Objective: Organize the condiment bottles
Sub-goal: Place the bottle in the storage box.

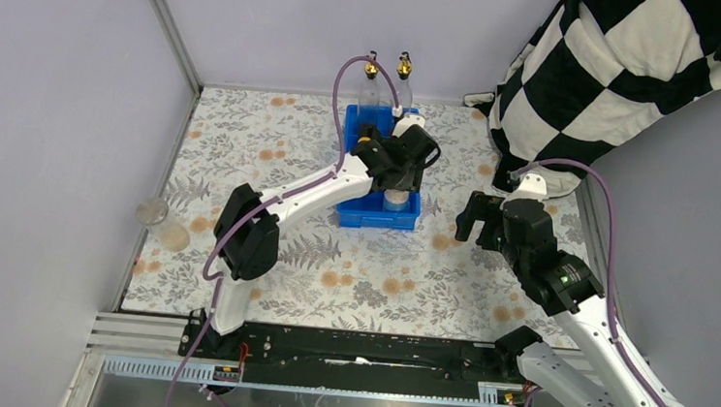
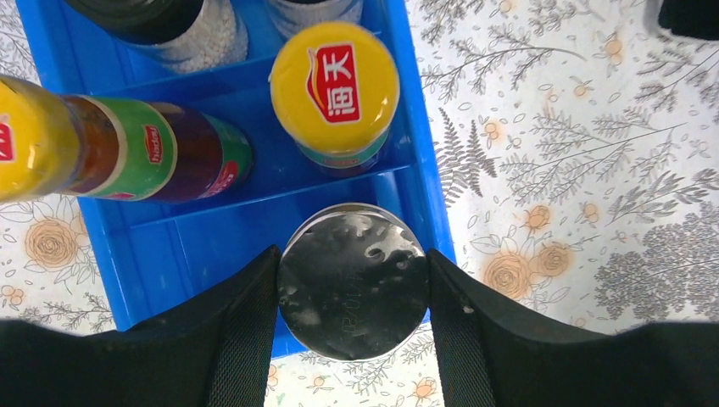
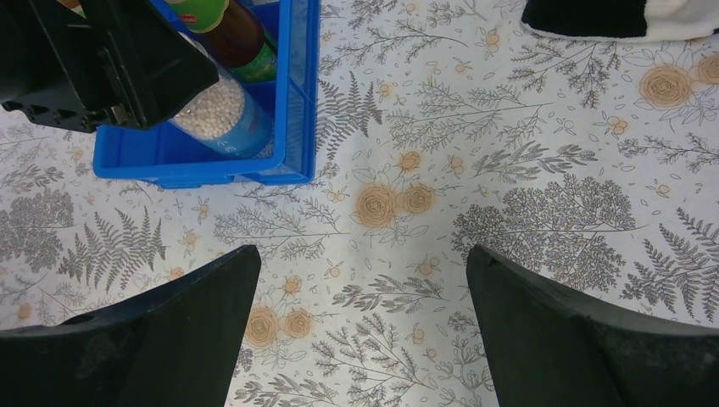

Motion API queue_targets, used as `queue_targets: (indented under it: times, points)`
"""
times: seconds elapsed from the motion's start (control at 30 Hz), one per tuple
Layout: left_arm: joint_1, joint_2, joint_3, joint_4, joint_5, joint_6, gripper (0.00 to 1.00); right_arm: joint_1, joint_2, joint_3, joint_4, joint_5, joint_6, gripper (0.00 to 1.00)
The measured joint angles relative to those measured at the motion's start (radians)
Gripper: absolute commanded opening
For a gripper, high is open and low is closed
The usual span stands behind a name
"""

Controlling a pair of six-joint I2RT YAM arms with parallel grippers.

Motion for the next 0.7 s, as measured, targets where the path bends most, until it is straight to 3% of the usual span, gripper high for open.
queue_targets:
  times: [0.47,0.7]
  points:
    - [-0.001,-0.023,-0.084,0.072,-0.009,-0.014,0.5,0.0,0.0,-0.006,0.001,-0.029,0.0,1.0]
    - [-0.001,-0.034,-0.102,0.085,-0.008,-0.02,0.62,0.0,0.0,-0.006,0.001,-0.033,0.0,1.0]
